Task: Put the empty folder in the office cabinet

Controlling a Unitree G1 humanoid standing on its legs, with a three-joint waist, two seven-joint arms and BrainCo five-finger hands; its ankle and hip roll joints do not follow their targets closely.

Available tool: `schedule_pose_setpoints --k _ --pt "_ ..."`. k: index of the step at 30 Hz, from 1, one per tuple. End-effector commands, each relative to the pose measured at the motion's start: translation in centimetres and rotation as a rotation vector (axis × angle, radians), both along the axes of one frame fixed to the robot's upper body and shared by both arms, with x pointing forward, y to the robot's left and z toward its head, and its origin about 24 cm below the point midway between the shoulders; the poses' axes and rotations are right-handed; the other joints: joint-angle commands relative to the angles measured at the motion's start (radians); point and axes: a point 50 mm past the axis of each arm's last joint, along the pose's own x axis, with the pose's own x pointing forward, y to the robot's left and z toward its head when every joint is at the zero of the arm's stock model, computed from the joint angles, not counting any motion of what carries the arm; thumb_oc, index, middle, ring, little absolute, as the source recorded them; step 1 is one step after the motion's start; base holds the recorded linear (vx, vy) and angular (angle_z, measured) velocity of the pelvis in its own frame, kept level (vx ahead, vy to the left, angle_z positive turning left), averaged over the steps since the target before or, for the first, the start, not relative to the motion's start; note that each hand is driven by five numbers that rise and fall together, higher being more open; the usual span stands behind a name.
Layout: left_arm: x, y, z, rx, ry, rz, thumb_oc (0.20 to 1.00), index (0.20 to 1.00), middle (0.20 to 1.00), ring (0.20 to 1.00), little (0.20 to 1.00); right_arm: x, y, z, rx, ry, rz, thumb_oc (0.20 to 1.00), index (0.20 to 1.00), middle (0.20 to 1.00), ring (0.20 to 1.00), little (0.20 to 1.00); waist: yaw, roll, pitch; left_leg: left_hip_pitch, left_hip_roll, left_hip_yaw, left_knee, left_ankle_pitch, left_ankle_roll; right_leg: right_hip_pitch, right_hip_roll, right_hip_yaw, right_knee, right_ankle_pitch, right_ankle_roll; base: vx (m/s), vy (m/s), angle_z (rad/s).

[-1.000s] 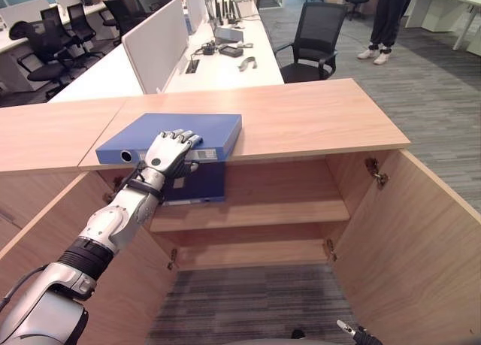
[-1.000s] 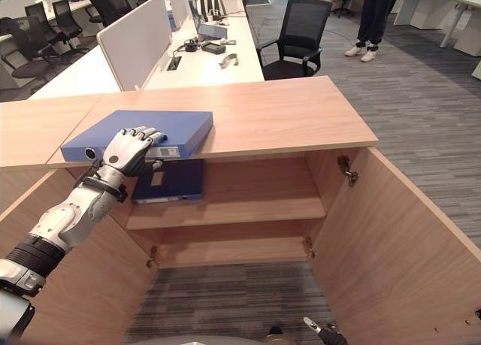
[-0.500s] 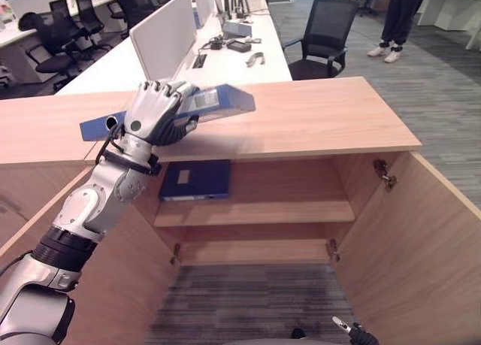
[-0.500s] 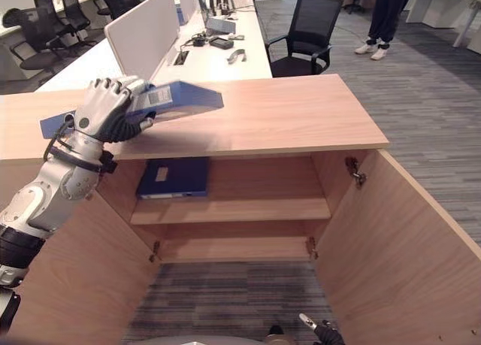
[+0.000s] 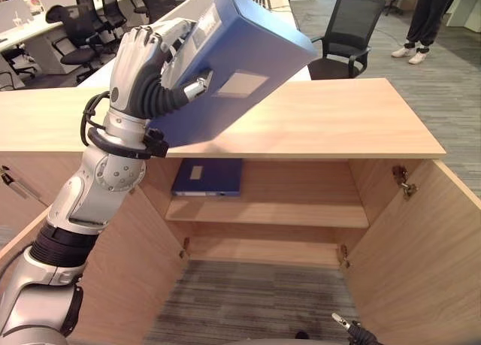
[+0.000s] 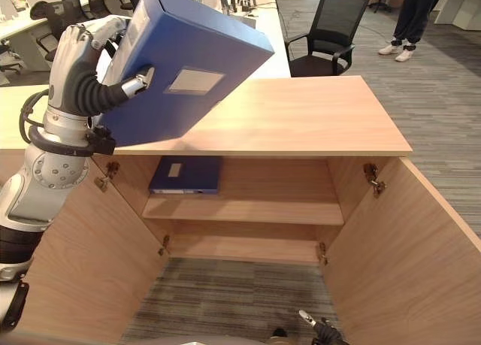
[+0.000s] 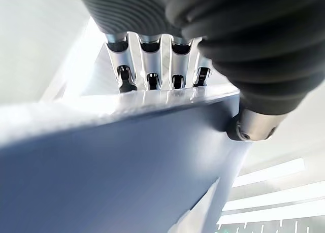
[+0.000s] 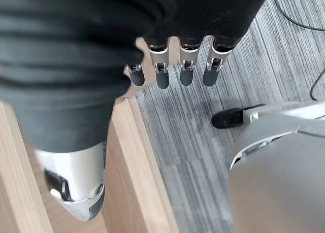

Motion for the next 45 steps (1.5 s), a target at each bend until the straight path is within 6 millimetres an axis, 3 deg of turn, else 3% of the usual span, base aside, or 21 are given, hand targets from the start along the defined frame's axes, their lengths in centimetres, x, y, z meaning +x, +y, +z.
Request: schedule_pose_setpoints --k 1,4,9,17,18,21,23,25,29,30,31,32,34,39,41,45 --pt "-1.0 1.6 3.8 -0.201 -0.07 -0.162 0.2 0.2 0.2 0.2 0.2 2.6 0.3 0.4 0.024 -0.059 -0.002 1.0 1.0 1.0 1.0 1.0 0.019 -0.027 0.003 0.003 -0.006 0.002 0.012 -0.06 -0.018 0.074 -0.007 0.036 0.017 -0.156 0.066 -0.03 0.001 0.06" --pt "-1.5 2.4 2.3 -0.387 0.028 -0.341 0.2 0.2 0.2 0.2 0.2 3.2 0.6 0.5 0.034 -0.076 0.006 1.0 1.0 1.0 1.0 1.0 0.03 -0.026 0.008 -0.004 -0.008 -0.004 0.012 -0.048 -0.014 0.073 -0.011 0.027 0.022 -0.148 0.062 -0.01 0.003 0.07" --pt "-2.0 2.8 1.0 -0.499 0.09 -0.447 0.2 0.2 0.2 0.2 0.2 3.3 0.7 0.5 0.041 -0.075 0.013 1.0 1.0 1.0 1.0 1.0 0.039 -0.027 0.01 -0.003 -0.01 -0.01 0.012 -0.059 -0.014 0.08 -0.011 0.021 0.02 -0.158 0.061 -0.02 0.007 0.06" --pt "-2.5 4.1 -2.8 -0.672 0.245 -0.515 0.2 0.2 0.2 0.2 0.2 3.2 1.0 0.5 0.057 -0.071 0.028 1.0 1.0 1.0 1.0 1.0 0.059 -0.033 0.017 -0.006 -0.012 -0.016 0.012 -0.061 -0.011 0.082 -0.012 0.014 0.019 -0.158 0.056 -0.01 0.003 0.02" --pt "-2.6 4.4 -3.9 -0.686 0.291 -0.491 0.2 0.2 0.2 0.2 0.2 4.1 1.1 0.8 0.055 -0.1 0.059 1.0 1.0 1.0 1.0 1.0 0.068 -0.036 0.02 -0.009 -0.011 -0.018 0.012 -0.06 -0.01 0.081 -0.013 0.013 0.019 -0.158 0.057 0.0 0.0 0.0" --pt "-2.9 4.7 -4.3 -0.664 0.302 -0.451 0.2 0.2 0.2 0.2 0.2 5.3 1.2 1.3 0.049 -0.151 0.11 1.0 1.0 1.0 1.0 1.0 0.072 -0.039 0.021 -0.011 -0.013 -0.018 0.012 -0.059 -0.01 0.081 -0.014 0.014 0.019 -0.158 0.057 0.0 0.0 0.0" --pt "-3.0 4.9 -5.1 -0.657 0.337 -0.424 0.2 0.2 0.2 0.2 0.2 8.1 1.4 3.1 0.032 -0.282 0.216 1.0 1.0 1.0 1.0 1.0 0.08 -0.045 0.024 -0.012 -0.013 -0.018 0.012 -0.059 -0.009 0.078 -0.015 0.014 0.019 -0.156 0.057 0.0 0.0 0.0" --pt "-3.2 5.0 -5.4 -0.651 0.347 -0.412 0.2 0.2 0.2 0.2 0.2 9.2 1.4 4.0 0.029 -0.345 0.257 1.0 1.0 1.0 1.0 1.0 0.081 -0.047 0.024 -0.013 -0.013 -0.017 0.012 -0.059 -0.009 0.077 -0.017 0.012 0.019 -0.155 0.058 0.0 0.0 0.0" --pt "-3.1 5.7 -6.4 -0.639 0.385 -0.357 0.2 0.2 0.2 0.2 0.2 13.7 1.3 10.2 -0.011 -0.692 0.381 1.0 1.0 1.0 1.0 1.0 0.08 -0.054 0.025 -0.014 -0.013 -0.015 0.012 -0.059 -0.007 0.076 -0.018 0.014 0.02 -0.157 0.058 0.0 0.0 0.0" --pt "-3.2 5.9 -6.6 -0.634 0.393 -0.347 0.2 0.2 0.2 0.2 0.2 14.4 1.1 11.8 -0.022 -0.763 0.398 1.0 1.0 1.0 1.0 1.0 0.079 -0.054 0.025 -0.014 -0.013 -0.014 0.012 -0.059 -0.006 0.075 -0.018 0.014 0.02 -0.157 0.058 0.0 0.0 0.0" --pt "-3.2 5.8 -6.6 -0.635 0.394 -0.347 0.2 0.2 0.2 0.2 0.2 14.3 1.1 11.8 -0.022 -0.762 0.397 1.0 1.0 1.0 1.0 1.0 0.08 -0.053 0.024 -0.014 -0.013 -0.014 0.012 -0.059 -0.006 0.075 -0.018 0.014 0.02 -0.157 0.058 0.0 0.0 0.0" --pt "-3.2 6.2 -6.8 -0.623 0.407 -0.326 0.2 0.2 0.2 0.2 0.2 15.2 1.2 14.3 -0.029 -0.873 0.441 1.0 1.0 1.0 1.0 1.0 0.076 -0.053 0.023 -0.013 -0.013 -0.011 0.012 -0.06 -0.004 0.074 -0.02 0.016 0.021 -0.156 0.058 0.0 0.0 0.0" --pt "-3.2 6.4 -7.1 -0.618 0.42 -0.312 0.2 0.2 0.2 0.2 0.2 16.0 1.7 16.5 -0.01 -0.972 0.485 1.0 1.0 1.0 1.0 1.0 0.074 -0.055 0.022 -0.013 -0.012 -0.008 0.012 -0.061 -0.002 0.072 -0.021 0.018 0.021 -0.155 0.059 0.0 0.0 0.0" --pt "-3.2 6.5 -7.8 -0.604 0.453 -0.294 0.2 0.2 0.2 0.2 0.2 16.4 3.4 19.5 0.068 -1.091 0.617 1.0 1.0 1.0 1.0 1.0 0.069 -0.06 0.019 -0.013 -0.012 0.001 0.012 -0.065 -0.002 0.069 -0.023 0.021 0.019 -0.154 0.06 0.0 0.0 0.0" --pt "-3.2 6.5 -7.8 -0.604 0.453 -0.293 0.2 0.2 0.2 0.2 0.2 16.4 3.4 19.5 0.068 -1.09 0.617 1.0 1.0 1.0 1.0 1.0 0.069 -0.06 0.019 -0.013 -0.012 0.002 0.012 -0.065 -0.002 0.069 -0.023 0.021 0.019 -0.154 0.06 0.0 0.0 0.0" --pt "-2.9 6.1 -8.0 -0.594 0.453 -0.292 0.2 0.2 0.2 0.2 0.2 16.7 5.2 20.3 0.171 -1.143 0.66 1.0 1.0 1.0 1.0 1.0 0.067 -0.066 0.02 -0.016 -0.012 0.005 0.012 -0.065 -0.001 0.066 -0.024 0.026 0.018 -0.153 0.061 0.0 0.0 0.0"
